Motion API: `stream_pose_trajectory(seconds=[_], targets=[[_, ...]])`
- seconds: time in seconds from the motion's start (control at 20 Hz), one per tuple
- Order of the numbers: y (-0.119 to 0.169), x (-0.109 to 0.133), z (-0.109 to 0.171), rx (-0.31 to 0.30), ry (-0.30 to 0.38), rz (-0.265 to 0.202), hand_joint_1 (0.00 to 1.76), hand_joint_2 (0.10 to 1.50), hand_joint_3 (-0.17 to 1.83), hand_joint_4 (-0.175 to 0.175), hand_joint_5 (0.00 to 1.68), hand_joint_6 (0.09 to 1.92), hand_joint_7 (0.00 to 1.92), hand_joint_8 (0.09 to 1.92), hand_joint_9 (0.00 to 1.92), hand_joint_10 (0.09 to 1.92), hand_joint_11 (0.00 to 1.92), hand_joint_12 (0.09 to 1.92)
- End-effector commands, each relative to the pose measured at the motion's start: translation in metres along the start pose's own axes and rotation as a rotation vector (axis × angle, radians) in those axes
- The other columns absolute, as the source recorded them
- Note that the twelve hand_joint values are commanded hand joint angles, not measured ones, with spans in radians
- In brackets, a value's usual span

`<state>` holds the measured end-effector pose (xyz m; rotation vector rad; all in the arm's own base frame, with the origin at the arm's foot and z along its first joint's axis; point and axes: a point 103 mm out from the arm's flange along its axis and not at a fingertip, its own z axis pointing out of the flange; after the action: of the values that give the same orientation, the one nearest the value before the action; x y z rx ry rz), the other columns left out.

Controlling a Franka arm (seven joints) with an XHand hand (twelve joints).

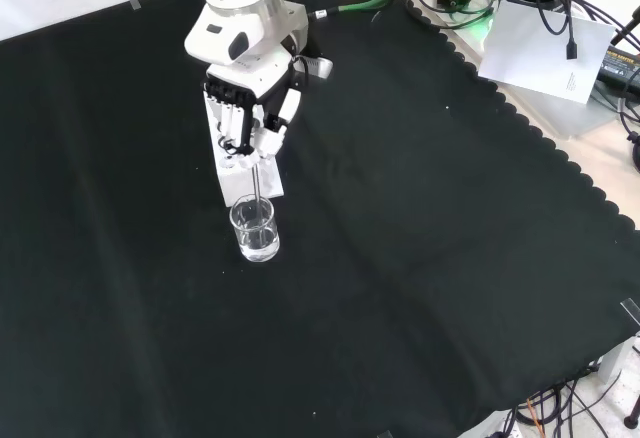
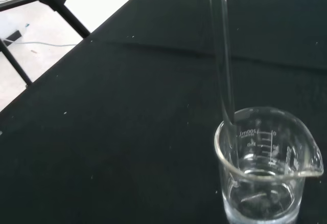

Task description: Stir in the beaker to the left of the white test tube rack with the glass rod.

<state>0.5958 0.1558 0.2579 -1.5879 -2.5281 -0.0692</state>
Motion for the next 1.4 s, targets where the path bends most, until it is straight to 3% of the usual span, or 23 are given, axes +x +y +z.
stream_pose_trajectory(seconds=[0.05, 0.7, 1.4], targets=[[0.008, -0.013, 0.0, -0.002, 0.003, 0.007, 1.3, 1.07, 0.0, -0.175, 1.09, 0.53, 1.11, 1.11, 1.56, 0.89, 1.62, 0.75], [-0.019, -0.039, -0.011, -0.02, 0.003, 0.056, 1.3, 1.07, 0.0, -0.175, 1.09, 0.53, 1.11, 1.11, 1.56, 0.89, 1.62, 0.76], [-0.011, -0.007, 0.003, -0.007, 0.01, 0.021, 1.3, 1.07, 0.0, -0.175, 1.09, 0.52, 1.11, 1.11, 1.56, 0.89, 1.61, 0.76]])
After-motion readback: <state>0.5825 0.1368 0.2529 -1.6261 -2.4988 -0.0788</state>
